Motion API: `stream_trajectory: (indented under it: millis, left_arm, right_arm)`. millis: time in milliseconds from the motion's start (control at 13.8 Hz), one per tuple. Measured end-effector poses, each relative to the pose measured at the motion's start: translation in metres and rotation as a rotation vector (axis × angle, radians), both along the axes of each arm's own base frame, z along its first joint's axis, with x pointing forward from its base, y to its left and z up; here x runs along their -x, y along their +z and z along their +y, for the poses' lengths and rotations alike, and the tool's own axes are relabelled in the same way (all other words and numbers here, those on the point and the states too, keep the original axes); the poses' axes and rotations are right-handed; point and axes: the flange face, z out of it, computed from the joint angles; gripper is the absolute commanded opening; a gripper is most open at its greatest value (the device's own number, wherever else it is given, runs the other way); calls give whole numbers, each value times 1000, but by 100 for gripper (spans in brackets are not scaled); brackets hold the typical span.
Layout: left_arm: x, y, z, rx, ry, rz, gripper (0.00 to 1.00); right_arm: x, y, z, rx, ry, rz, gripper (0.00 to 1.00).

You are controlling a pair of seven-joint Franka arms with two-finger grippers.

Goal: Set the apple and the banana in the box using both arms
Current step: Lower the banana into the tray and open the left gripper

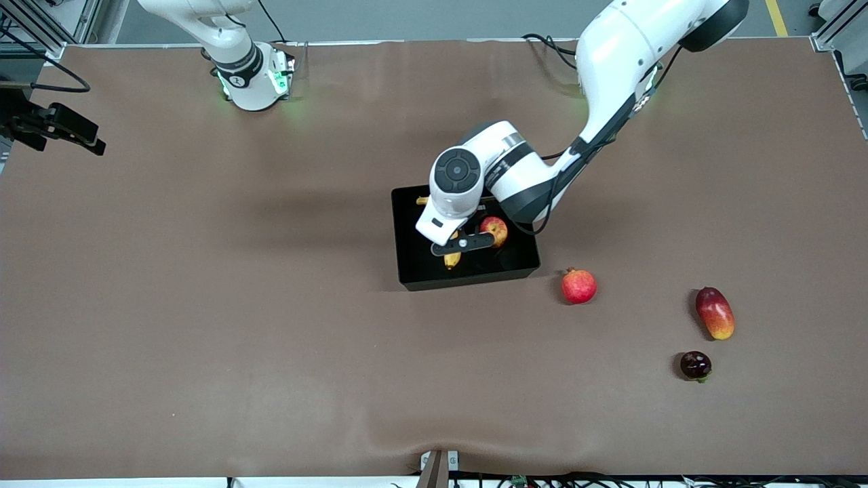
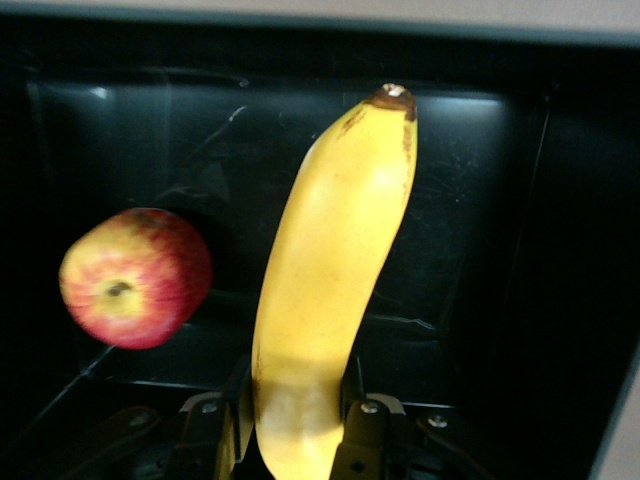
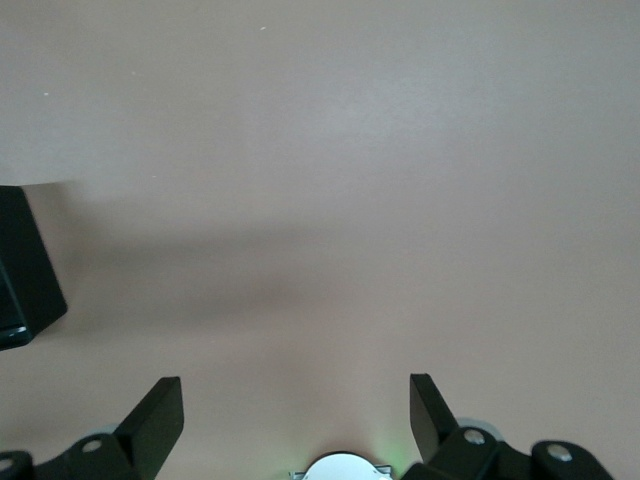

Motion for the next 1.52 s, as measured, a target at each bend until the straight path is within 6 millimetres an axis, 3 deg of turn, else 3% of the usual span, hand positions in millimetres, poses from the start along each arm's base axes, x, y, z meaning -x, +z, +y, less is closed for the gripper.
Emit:
stream_trajectory:
  millis: [506,578,723,940,1012,1157,1518]
  left_arm:
    - [12,-81,-18,1,-17,-30,0]
    - [12,-79,-21,-1,-21,-36,30]
    - [14,-80,-23,-6,-28,-46,100]
    - [5,-78,-21,-5,-32,-86,100]
    - [-4,-68,-19,1,-26,-109,100]
    - [-25,-28,-7,-5,2,-144,100]
    - [-51,111,42,-62,72,-230,100]
  right_arm:
    - [-6,-8,2,-46,-4,2,100]
    - [-7,-10,0,-46,-8,4,100]
    - [-9,-10,-2,-46,-13,-4,100]
    - [-9,-10,-11,-45,-29,-10,100]
    - [-9,-10,-14,-45,-36,-10,100]
    - [-9,-10,-17,-46,-40,-10,100]
    - [-7,-11,-19,-20,-39,7,100]
